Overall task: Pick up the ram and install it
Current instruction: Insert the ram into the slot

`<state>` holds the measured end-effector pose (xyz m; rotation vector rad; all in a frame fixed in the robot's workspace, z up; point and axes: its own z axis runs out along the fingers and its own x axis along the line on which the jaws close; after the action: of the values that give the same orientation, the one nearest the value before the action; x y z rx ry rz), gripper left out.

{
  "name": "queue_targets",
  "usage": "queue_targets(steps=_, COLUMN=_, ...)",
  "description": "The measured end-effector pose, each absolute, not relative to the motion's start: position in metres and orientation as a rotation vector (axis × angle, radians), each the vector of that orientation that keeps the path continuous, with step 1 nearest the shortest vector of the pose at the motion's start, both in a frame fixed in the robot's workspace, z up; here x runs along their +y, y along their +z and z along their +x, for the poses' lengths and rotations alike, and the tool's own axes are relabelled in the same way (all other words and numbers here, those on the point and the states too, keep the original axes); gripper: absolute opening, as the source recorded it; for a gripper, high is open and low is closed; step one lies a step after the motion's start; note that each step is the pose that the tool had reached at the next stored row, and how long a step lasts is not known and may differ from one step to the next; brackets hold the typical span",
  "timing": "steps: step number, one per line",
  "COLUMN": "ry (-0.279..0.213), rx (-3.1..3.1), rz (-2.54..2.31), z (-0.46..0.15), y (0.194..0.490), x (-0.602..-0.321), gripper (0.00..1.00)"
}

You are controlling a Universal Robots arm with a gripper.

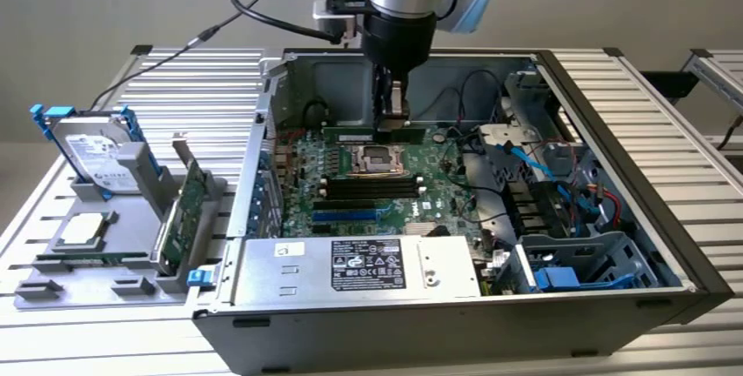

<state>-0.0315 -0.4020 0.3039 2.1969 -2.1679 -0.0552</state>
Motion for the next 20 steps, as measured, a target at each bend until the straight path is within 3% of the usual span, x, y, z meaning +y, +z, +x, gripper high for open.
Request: queue_targets(steps=20, ry=-0.055, rx=-2.155, rz=2.209, z=-0.032, y=0.267, x=-0.409, gripper=0.14)
